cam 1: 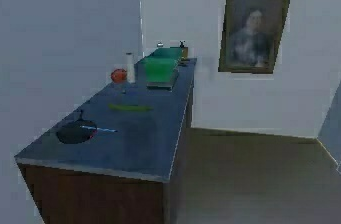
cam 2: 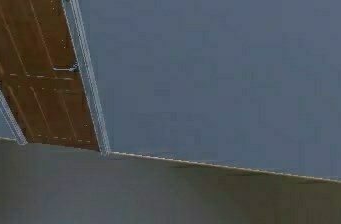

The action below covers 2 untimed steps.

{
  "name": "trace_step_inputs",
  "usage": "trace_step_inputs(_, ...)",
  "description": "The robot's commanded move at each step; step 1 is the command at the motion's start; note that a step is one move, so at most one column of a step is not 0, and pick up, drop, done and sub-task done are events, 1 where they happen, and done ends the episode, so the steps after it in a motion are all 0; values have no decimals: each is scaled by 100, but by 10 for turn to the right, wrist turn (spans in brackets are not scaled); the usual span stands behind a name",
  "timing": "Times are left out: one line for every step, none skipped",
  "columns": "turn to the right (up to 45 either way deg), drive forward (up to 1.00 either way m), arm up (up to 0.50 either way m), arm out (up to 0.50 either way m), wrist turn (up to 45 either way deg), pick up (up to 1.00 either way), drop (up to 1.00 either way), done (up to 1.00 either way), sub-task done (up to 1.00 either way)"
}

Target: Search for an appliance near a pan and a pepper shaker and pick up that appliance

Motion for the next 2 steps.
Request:
trace_step_inputs(-450,0,0,0,0,0,0,0,0)
trace_step_inputs(-450,0,0,0,0,0,0,0,0)
